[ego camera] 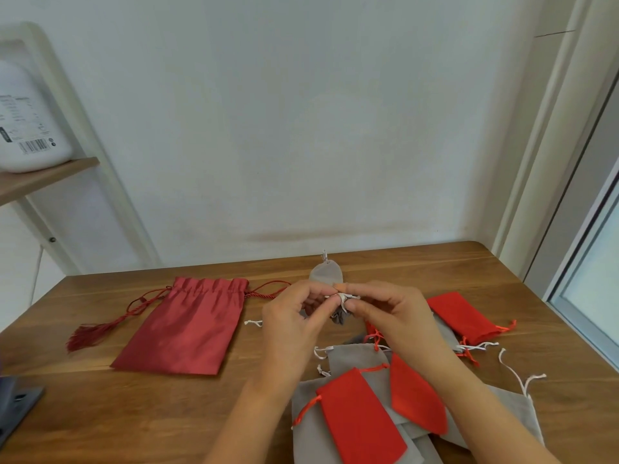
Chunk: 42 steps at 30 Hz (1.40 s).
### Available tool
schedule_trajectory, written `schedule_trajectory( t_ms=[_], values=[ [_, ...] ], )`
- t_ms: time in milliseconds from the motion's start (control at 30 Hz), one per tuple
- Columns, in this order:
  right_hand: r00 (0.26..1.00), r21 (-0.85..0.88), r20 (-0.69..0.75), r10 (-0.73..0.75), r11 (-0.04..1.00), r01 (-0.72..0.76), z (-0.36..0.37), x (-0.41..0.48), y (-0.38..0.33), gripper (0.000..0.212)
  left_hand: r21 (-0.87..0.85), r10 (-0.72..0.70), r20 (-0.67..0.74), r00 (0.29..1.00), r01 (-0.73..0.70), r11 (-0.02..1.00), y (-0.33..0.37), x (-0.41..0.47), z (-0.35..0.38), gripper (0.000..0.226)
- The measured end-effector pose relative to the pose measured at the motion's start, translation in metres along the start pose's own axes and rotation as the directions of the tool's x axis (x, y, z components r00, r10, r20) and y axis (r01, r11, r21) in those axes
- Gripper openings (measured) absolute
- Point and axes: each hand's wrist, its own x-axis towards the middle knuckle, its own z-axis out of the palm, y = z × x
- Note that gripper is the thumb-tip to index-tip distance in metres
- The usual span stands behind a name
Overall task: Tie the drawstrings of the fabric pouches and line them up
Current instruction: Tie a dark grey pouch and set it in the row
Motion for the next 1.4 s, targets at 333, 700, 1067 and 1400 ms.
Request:
schedule_trajectory(
  t_ms=[333,700,1067,1400],
  values=[
    [0.951,-0.630,-0.089,-0.295,0.756,0.175,-0.026,0.007,0.000,0.009,0.191,0.015,0.109,0.994,-0.036,0.981,-0.015,0.011,-0.018,0.003],
    [0.947,-0.697,-0.078,-0.312,0.696,0.172,-0.035,0.008,0.000,0.011,0.269,-0.044,0.153,0.987,0.001,0.963,-0.020,0.017,-0.024,0.005],
    [0.994,-0.547,0.107,0.034,0.836,0.030,-0.040,0.007,-0.006,0.042,0.125,-0.170,0.251,0.953,0.142,0.982,-0.007,0.011,-0.016,0.017],
    [0.987,-0.505,0.160,-0.002,0.859,0.084,-0.028,0.006,0.001,0.024,-0.039,-0.221,0.258,0.941,0.239,0.970,-0.003,0.010,-0.015,0.011]
  ],
)
